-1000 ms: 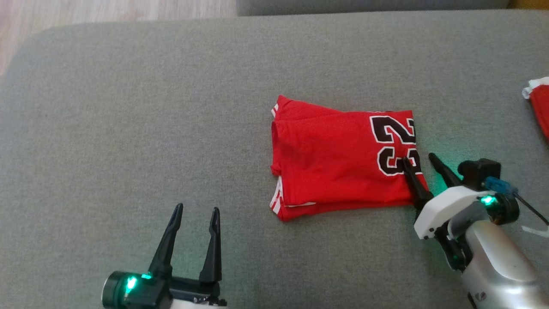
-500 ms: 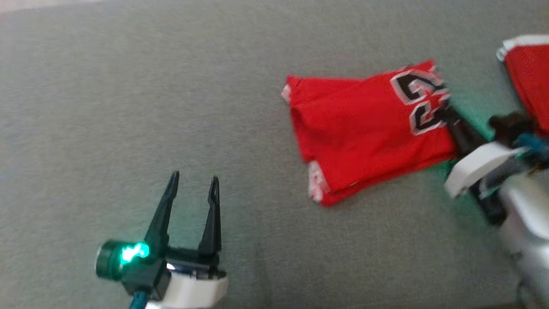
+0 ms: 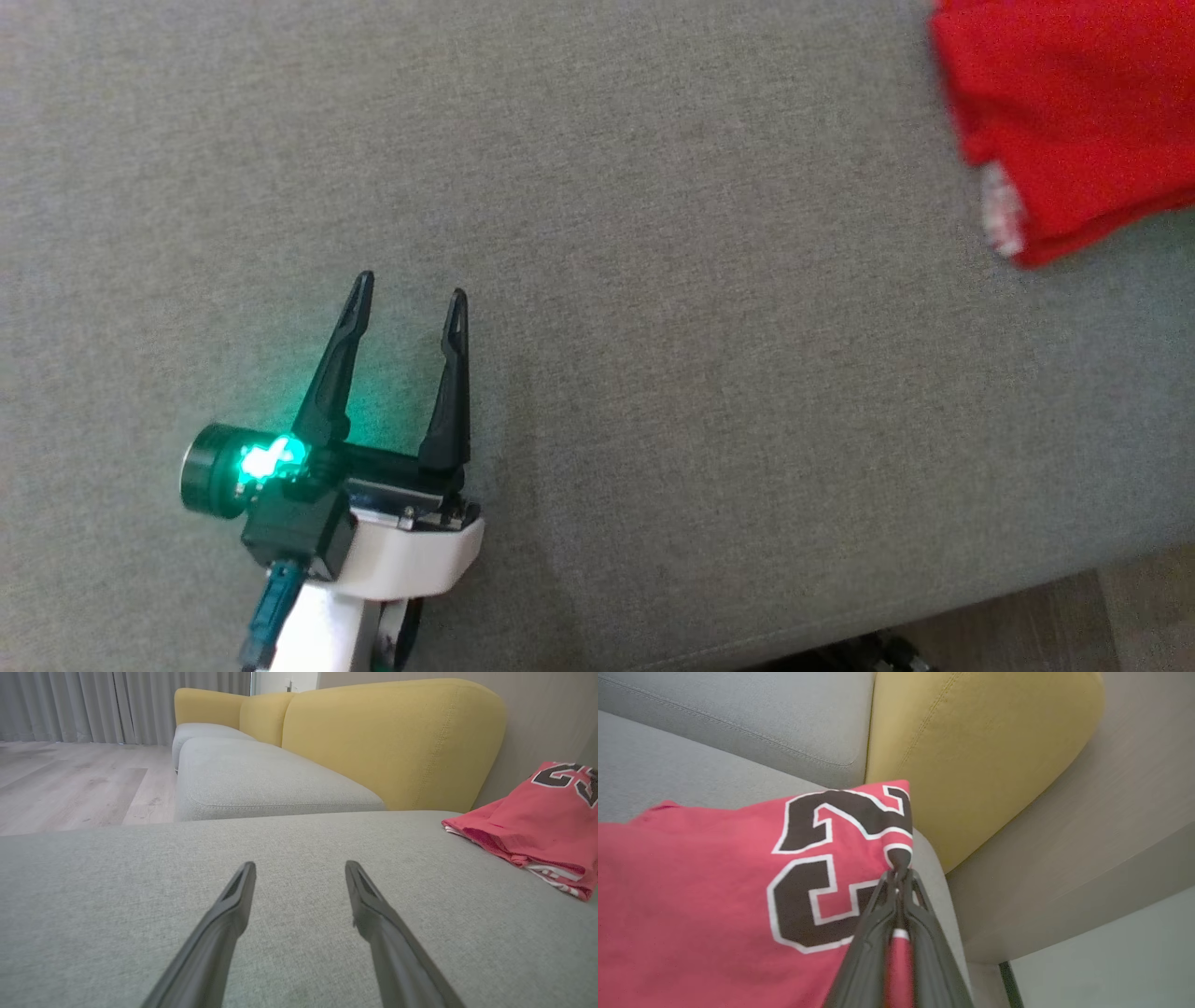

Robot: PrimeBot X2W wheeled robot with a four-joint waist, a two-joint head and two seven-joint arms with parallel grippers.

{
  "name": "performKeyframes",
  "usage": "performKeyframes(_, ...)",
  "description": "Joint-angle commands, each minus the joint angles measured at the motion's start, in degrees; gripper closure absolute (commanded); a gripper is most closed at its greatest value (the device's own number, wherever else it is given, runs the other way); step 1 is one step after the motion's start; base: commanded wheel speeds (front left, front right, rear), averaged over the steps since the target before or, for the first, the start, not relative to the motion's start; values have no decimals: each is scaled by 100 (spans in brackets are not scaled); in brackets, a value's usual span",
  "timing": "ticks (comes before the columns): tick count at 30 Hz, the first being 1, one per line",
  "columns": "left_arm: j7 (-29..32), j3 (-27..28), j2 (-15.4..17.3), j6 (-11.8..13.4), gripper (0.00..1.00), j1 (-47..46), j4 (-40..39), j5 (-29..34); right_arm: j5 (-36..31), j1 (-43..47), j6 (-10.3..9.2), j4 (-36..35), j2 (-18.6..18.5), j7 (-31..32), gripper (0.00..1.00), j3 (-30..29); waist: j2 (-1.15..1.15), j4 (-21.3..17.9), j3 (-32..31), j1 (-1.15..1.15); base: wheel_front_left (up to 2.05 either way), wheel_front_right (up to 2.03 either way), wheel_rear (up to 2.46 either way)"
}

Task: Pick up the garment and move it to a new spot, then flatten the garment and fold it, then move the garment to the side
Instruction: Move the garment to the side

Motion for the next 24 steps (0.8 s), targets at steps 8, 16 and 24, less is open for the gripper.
performKeyframes(8,-28,115,-13,-24,0,-154,-105,46,-354,359,36,-556,-701,517,0,-1171,0,88,132,-1,0,0,0)
performKeyframes(16,-28,77,-13,43,0,-73,-28,-87,-907,1143,36,-1224,344,756,0,-1660,0,401,-338,-1,0,0,0)
performKeyframes(24,-28,66,-13,150,0,329,93,-506,-776,2111,36,-1397,2080,225,0,-856,0,795,-1266,-1,0,0,0)
